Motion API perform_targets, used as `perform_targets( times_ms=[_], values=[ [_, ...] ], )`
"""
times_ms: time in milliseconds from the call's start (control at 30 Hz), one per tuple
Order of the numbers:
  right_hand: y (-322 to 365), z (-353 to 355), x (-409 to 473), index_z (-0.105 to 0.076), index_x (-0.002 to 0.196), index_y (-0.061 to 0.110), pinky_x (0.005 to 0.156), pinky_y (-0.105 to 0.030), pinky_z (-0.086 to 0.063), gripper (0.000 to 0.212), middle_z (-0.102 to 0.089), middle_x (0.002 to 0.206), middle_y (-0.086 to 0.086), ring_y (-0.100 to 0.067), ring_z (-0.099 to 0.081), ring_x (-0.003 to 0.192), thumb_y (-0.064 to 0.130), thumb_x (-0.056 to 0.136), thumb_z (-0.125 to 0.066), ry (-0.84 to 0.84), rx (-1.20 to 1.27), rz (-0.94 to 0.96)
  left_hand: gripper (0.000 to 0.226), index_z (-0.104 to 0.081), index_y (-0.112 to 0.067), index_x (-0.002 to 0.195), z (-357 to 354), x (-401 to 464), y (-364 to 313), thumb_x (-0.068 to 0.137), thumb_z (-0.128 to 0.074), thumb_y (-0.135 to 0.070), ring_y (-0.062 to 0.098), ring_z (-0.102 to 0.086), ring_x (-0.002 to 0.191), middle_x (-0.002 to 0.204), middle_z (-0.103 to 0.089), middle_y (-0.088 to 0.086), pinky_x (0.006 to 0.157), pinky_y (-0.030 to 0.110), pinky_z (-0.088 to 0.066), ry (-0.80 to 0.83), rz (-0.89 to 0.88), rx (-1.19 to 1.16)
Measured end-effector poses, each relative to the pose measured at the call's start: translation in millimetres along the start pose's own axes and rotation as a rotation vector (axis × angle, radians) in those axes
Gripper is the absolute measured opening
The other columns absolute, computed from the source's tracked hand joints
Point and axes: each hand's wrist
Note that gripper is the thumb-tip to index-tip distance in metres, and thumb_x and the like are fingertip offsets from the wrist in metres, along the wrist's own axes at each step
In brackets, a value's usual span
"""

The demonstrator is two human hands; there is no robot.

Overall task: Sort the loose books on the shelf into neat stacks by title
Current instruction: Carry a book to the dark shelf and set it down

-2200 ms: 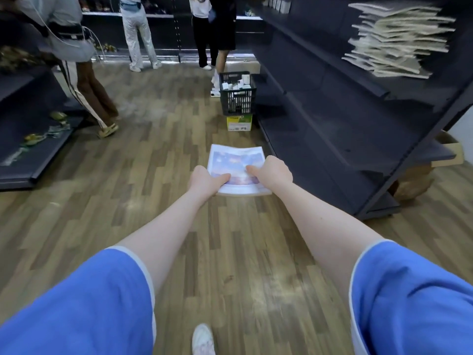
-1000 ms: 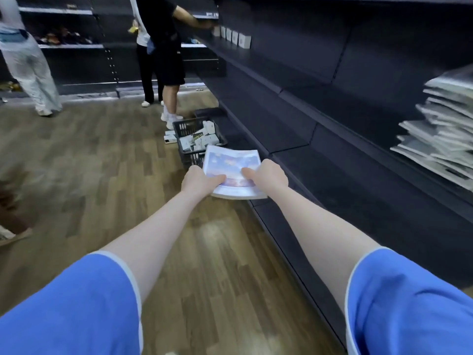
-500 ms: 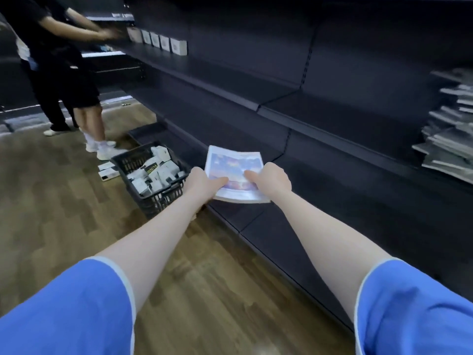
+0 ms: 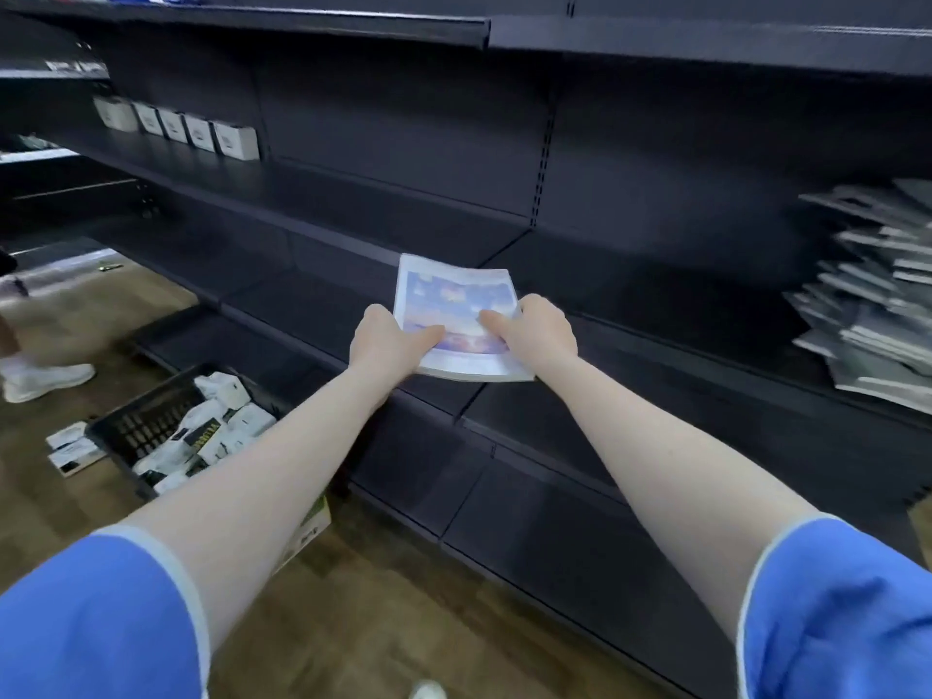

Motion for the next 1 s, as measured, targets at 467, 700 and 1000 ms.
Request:
perform_targets(
  times_ms=[467, 700, 1000],
  values=[
    [-10, 29, 192, -0.06, 0.104, 0.01, 0.07, -0.032, -0.048, 0.042, -0.066, 0.097, -0.003, -0.023, -0.063, 0.085, 0.047, 0.082, -0.061, -0.185, 0.09, -0.094, 0.043, -0.037, -0.008, 0.093, -70, 187, -90, 0.079, -0.066, -0.036, 0.016, -0.04, 0.061, 0.072, -0.037, -0.002, 0.048, 0.027, -0.03, 0.143, -0.146, 0.025],
    [-37, 34, 231, -0.059, 0.108, 0.012, 0.064, -0.029, -0.04, 0.046, -0.063, 0.097, -0.003, -0.024, -0.058, 0.082, 0.051, 0.086, -0.06, -0.283, 0.048, -0.25, 0.046, -0.041, -0.007, 0.096, -119, 240, -104, 0.078, -0.069, -0.038, 0.013, -0.044, 0.06, 0.074, -0.045, -0.001, 0.047, 0.027, -0.032, 0.288, -0.22, 0.065],
    [-51, 24, 257, -0.056, 0.115, 0.008, 0.069, -0.031, -0.044, 0.047, -0.065, 0.109, -0.009, -0.028, -0.062, 0.096, 0.045, 0.087, -0.061, -0.384, -0.047, -0.459, 0.063, -0.052, 0.002, 0.113, -161, 300, -102, 0.078, -0.068, -0.047, 0.036, -0.064, 0.087, 0.106, -0.063, 0.019, 0.059, 0.032, -0.047, 0.52, -0.33, 0.14]
  ],
)
Point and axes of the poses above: each hand's wrist, its own x-axis towards the middle knuckle, its own z-axis out of the back of the hand, y = z × x
